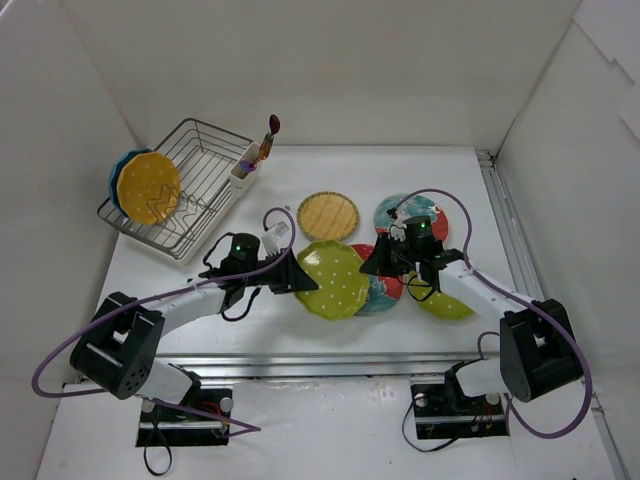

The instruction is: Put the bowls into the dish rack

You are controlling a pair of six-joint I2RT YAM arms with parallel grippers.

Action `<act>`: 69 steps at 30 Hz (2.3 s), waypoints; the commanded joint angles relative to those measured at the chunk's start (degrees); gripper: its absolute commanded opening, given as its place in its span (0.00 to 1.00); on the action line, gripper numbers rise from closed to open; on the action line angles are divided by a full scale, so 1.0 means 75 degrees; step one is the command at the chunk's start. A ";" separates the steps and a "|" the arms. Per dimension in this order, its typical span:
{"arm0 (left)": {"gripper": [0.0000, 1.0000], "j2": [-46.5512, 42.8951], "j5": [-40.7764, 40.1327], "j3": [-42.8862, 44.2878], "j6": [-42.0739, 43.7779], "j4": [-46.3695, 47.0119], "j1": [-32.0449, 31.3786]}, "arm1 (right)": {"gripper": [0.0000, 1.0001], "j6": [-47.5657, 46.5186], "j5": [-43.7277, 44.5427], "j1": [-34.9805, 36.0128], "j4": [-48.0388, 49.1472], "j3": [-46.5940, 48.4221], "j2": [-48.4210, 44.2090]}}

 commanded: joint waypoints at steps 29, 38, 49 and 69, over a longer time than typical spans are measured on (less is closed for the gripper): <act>0.00 -0.2930 -0.1656 0.3212 0.3676 -0.3837 0.0821 | 0.77 -0.0067 0.0107 -0.0679 -0.0220 0.0198 -0.1867; 0.00 -0.3074 -0.2621 0.4668 0.4746 -0.5152 0.1653 | 0.80 -0.0068 -0.0502 -0.1124 -0.0325 0.0420 -0.2583; 0.00 -0.2885 -0.3321 0.5030 0.5049 -0.5269 0.2004 | 0.81 -0.0220 -0.0666 -0.1148 -0.0279 0.0479 -0.2501; 0.00 -0.2008 -0.4439 0.5899 0.9198 -0.2717 0.4734 | 0.81 -0.0407 -0.1158 -0.1195 -0.0114 0.0139 -0.2056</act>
